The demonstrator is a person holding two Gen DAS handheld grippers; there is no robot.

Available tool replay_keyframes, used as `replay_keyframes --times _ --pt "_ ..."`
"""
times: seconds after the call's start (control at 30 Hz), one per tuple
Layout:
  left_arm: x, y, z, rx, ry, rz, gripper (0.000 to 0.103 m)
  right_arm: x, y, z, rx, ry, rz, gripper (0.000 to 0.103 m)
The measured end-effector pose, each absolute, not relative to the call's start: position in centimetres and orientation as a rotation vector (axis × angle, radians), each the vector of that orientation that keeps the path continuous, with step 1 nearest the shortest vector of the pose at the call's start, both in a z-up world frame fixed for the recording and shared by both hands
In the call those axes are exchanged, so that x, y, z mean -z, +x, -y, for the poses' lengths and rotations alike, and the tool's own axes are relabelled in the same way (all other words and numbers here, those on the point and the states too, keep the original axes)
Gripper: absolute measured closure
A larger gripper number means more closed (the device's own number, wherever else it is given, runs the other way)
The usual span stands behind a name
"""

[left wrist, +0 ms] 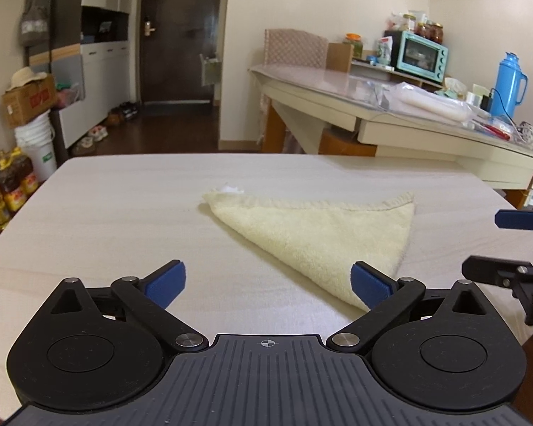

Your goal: Fold towel

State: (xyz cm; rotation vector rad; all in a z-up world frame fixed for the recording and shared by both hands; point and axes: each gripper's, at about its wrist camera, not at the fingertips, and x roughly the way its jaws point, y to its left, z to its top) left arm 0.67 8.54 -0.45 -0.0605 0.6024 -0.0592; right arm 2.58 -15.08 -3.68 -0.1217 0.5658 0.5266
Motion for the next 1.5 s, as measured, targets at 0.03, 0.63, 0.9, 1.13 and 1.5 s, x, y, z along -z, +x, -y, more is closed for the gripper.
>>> replay_keyframes --times 0.03,0.63,0.9,1.13,1.5 --pt "0.4 0.4 -8.5 0.055 -0.061 -0.607 0.001 3.7 2.3 15.1 -0.528 -0.117 -0.568 0.003" --pt "-0.4 -3.4 -6.7 0.033 -0.059 -0.630 0.000 3.9 -2.7 15.6 -0.519 -0.085 -0.566 0.002" --pt "-0.8 -3.8 -6.5 0.021 -0.077 -0.622 0.000 3.2 -3.7 16.1 -0.513 -0.087 -0.542 0.002" --pt "-1.0 -3.6 -6.1 0.020 -0.087 -0.618 0.000 2.7 -3.8 16.1 -0.505 -0.102 -0.534 0.002" --pt "-0.7 -3.4 -5.9 0.027 -0.089 -0.629 0.000 2.5 -3.8 15.5 -0.518 -0.132 -0.532 0.002"
